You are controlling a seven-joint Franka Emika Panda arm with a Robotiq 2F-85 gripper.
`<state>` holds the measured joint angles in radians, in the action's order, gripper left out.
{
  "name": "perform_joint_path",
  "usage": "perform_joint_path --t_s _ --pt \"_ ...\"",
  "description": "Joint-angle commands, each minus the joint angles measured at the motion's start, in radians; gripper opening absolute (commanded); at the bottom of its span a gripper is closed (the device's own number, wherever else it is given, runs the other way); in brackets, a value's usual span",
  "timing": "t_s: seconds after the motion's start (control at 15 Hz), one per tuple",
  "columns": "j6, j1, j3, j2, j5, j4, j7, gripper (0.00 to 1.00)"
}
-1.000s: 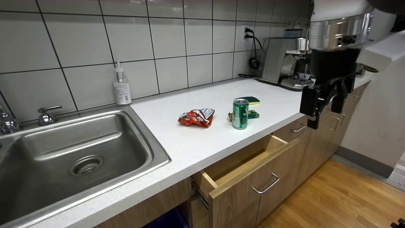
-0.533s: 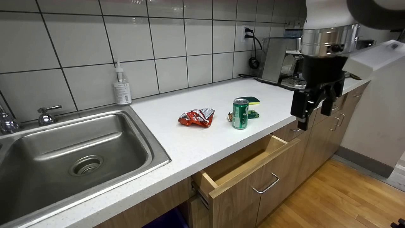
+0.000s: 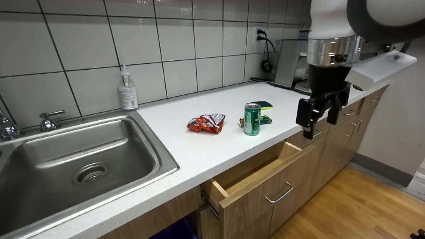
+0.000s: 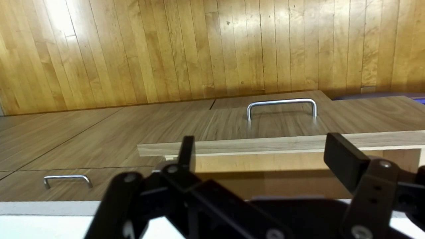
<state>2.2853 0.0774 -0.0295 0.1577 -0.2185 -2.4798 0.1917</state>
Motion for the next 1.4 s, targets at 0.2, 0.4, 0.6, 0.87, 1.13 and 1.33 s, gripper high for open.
perform_joint_path --t_s 0.2,0.4,0.6,0.87,1.13,1.33 --pt "0.015 -0.014 0.013 -0.063 -0.014 0.05 -0.015 1.0" --pt "0.03 -0.012 0.016 -0.098 -0.022 0.064 -0.012 1.0" --pt "0.045 -0.014 0.023 -0.137 -0.02 0.081 -0.026 1.0" --pt "0.059 -0.016 0.033 -0.192 -0.036 0.113 -0.016 1.0" --pt "0.073 -0.024 0.039 -0.241 -0.036 0.149 -0.018 1.0" --pt "0.071 -0.031 0.044 -0.231 -0.015 0.13 -0.015 1.0"
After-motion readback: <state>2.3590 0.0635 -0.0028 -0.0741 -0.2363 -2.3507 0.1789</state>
